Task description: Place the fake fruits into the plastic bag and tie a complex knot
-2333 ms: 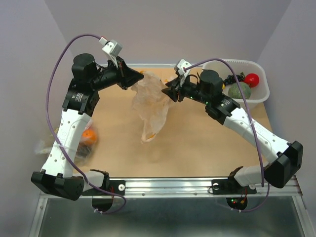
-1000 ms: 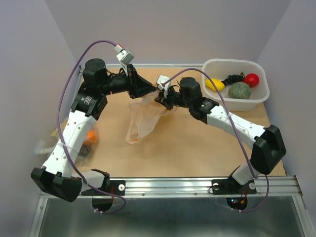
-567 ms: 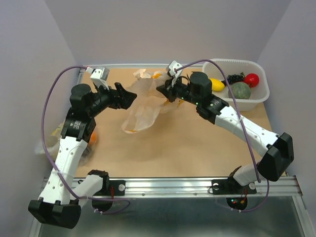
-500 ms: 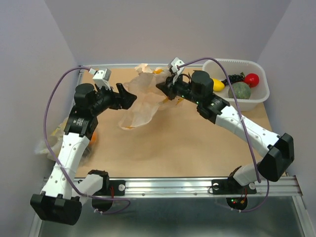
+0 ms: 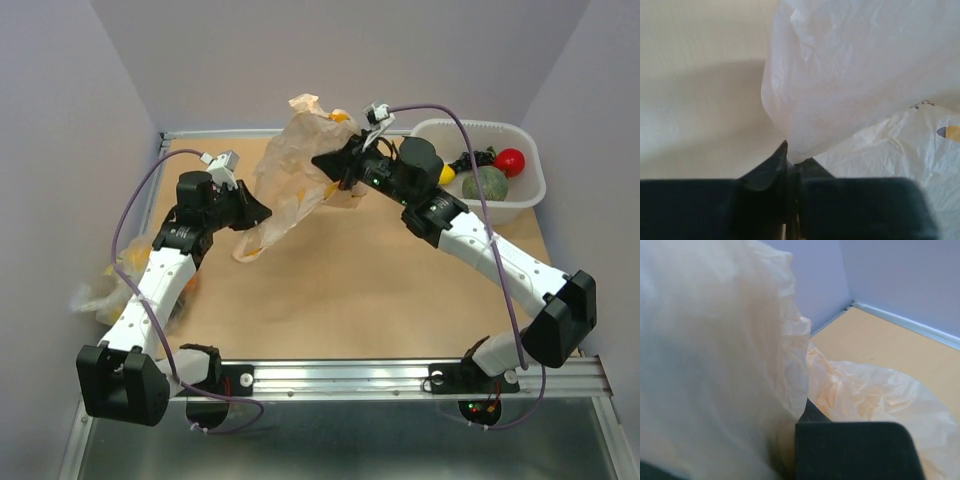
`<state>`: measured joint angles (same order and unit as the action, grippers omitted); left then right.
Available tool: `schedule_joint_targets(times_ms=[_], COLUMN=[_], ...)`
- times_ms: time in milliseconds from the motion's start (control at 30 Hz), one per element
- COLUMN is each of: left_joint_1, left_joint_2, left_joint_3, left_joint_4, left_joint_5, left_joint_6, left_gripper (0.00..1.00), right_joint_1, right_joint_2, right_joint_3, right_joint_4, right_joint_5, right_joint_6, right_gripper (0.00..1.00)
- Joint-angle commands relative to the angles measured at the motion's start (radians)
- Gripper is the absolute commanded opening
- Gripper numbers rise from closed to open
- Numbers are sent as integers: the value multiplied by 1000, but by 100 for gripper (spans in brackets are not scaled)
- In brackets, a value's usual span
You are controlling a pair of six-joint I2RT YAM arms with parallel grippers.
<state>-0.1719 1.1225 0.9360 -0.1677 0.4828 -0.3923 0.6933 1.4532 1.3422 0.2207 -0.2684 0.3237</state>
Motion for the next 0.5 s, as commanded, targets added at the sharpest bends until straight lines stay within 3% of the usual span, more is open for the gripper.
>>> schedule_joint_targets(times_ms=[0,67,167,267,333,367,400,433,467], left_joint_1=[29,61,66,66,64,63,60,57,51], left_joint_2=[-18,-29,-53,-38,-15,-4,6,22,31], left_joint_3=[62,128,187,251,299,311,322,330,334], left_joint_4=[-60,-212,-330,-460,-524,-553,-562,-567,-575], left_joint_5=[60,72,42,30,34,37,37,40,45], left_joint_6=[91,174,308,420,473,481,487,503,513], left_gripper=[0,0,0,0,0,0,0,0,0], right_joint_1=[-70,-87,-158,-198,-198,-198,-198,-198,-196], right_joint_2=[-40,-47,-28,3,12,9,3,1,1], right_joint_3=[-2,-67,-179,-248,-265,-281,-284,-285,-282], right_joint_4=[62,55,31,-29,-55,-64,-67,-67,-69], right_joint_5=[261,489,589,586,446,381,310,155,103], right_joint_6=[20,-66,-129,-126,-101,-85,-54,-45,-46], right_gripper=[0,1,0,0,1,8,30,46,62])
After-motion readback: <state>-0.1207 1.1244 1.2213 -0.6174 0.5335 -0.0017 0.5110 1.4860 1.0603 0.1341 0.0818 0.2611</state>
